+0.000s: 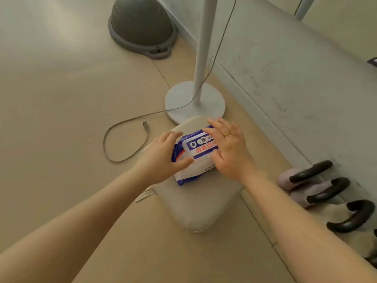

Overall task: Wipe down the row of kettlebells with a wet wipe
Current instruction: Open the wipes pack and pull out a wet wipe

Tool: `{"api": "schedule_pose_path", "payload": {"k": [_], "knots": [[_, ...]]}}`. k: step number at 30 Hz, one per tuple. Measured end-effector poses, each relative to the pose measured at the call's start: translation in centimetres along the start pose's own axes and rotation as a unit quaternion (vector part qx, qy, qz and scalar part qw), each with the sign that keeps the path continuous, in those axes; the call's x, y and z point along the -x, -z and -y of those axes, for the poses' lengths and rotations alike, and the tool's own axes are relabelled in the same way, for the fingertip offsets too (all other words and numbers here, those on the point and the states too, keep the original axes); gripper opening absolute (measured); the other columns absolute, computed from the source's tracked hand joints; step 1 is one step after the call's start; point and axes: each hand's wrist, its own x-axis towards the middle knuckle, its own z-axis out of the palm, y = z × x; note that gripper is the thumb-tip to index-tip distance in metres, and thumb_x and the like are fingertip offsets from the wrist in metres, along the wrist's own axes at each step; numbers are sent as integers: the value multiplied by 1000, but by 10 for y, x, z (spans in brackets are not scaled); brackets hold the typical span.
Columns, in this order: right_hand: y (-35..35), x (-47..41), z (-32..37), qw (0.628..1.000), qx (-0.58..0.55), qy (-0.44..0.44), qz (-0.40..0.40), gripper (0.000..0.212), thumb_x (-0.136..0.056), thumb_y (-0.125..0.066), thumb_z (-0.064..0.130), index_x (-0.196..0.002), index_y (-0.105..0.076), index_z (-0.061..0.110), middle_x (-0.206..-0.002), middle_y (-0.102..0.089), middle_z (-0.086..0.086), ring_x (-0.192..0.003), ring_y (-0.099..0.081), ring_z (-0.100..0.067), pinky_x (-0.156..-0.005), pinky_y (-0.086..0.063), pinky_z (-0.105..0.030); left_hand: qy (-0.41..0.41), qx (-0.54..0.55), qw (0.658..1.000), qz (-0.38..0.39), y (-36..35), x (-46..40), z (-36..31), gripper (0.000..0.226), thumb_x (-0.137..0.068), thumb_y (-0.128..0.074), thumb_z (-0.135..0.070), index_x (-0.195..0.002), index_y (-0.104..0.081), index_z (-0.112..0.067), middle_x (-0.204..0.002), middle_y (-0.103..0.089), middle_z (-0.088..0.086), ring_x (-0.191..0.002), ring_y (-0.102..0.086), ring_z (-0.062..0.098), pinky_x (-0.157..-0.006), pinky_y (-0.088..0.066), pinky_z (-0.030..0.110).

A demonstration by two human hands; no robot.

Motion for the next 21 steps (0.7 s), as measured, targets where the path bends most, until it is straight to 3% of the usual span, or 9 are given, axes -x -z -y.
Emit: {"api": "schedule_pose_path", "payload": {"k": [3, 7, 10, 13, 17, 21], "knots": [[4, -6, -22, 996, -16, -22, 85, 68, -74, -33, 28, -141, -35, 21, -153, -28, -2, -144, -10, -25, -114, 0, -35, 0, -95, 995, 4, -17, -10, -10, 96, -74, -59, -63, -147, -18, -17, -152, -27, -3, -138, -27, 17, -110, -23, 31], [0, -8, -31, 986, -54, 0, 155, 72, -76, -54, 43, -142, -33, 27, -148, -35, 0, -141, -19, -23, -112, -19, -35, 17, -101, 995, 8, -27, -13, -13, 101, -71, -65, -61, -147, -17, -15, -151, -30, -2, -137, -29, 18, -111, -22, 31], [-3, -7, -33, 989, 17, 38, 141, 79, -69, -54, 58, -139, -40, 25, -137, -46, 0, -131, -35, -23, -102, -32, -39, -19, -116, 993, 25, -20, -18, -8, 98, -70, -70, -54, -146, -21, -16, -147, -35, -1, -135, -32, 20, -110, -22, 31], [-12, 0, -28, 994, 7, 41, 104, 83, -67, -50, 66, -135, -47, 19, -132, -52, -4, -125, -44, -26, -99, -37, -41, -59, -132, 988, 61, -11, -25, 3, 96, -69, -72, -52, -146, -23, -20, -145, -36, -3, -134, -32, 19, -109, -20, 28], [-20, 2, -21, 996, -3, 53, 72, 76, -68, -46, 64, -126, -57, 15, -126, -57, -8, -117, -53, -29, -95, -45, -43, -64, -98, 990, 75, -9, -24, 17, 101, -62, -61, -70, -144, -25, -24, -139, -38, -5, -129, -36, 17, -107, -26, 29], [-18, 5, -19, 995, 31, 77, 48, 61, -77, -46, 60, -117, -63, 17, -124, -59, -6, -109, -59, -24, -81, -55, -40, -42, -53, 996, 50, -27, -21, 13, 97, -69, -49, -76, -146, -19, -26, -142, -31, -4, -133, -28, 15, -111, -14, 29]]}}
